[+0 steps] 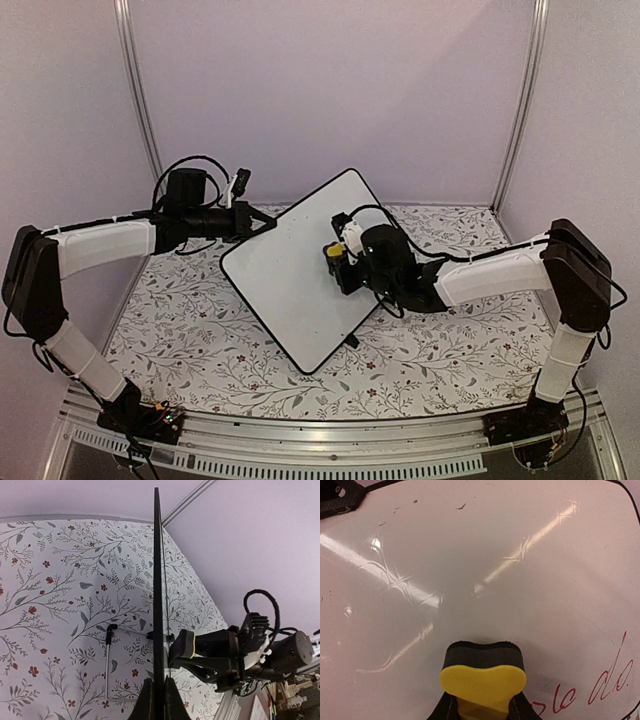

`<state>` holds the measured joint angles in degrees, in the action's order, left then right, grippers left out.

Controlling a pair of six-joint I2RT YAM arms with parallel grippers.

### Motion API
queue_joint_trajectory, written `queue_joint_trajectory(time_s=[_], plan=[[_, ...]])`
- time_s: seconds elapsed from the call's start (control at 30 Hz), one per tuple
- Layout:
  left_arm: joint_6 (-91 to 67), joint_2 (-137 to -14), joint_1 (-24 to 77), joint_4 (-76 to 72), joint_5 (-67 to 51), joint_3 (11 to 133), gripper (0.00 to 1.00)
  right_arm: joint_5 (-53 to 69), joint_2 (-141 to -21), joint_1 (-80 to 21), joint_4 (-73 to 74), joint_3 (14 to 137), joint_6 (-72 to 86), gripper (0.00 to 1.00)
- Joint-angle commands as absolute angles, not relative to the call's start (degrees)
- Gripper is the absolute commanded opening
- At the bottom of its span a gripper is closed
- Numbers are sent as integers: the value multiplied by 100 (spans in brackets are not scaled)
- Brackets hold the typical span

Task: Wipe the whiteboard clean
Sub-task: Erase the whiteboard at the center of the board.

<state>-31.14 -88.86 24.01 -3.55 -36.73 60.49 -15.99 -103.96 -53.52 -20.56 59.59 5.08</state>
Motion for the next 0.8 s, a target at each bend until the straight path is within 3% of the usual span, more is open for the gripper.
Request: queue_joint_trajectory(time_s=[0.0, 0.77], plan=[[-2846, -8991, 2642, -571, -4008, 6159, 0, -1577, -10719, -5274, -1898, 6453, 262, 0], [-2829, -8987, 2663, -554, -3924, 6144, 0, -1608, -10252, -5229, -2226, 4916, 693, 0]])
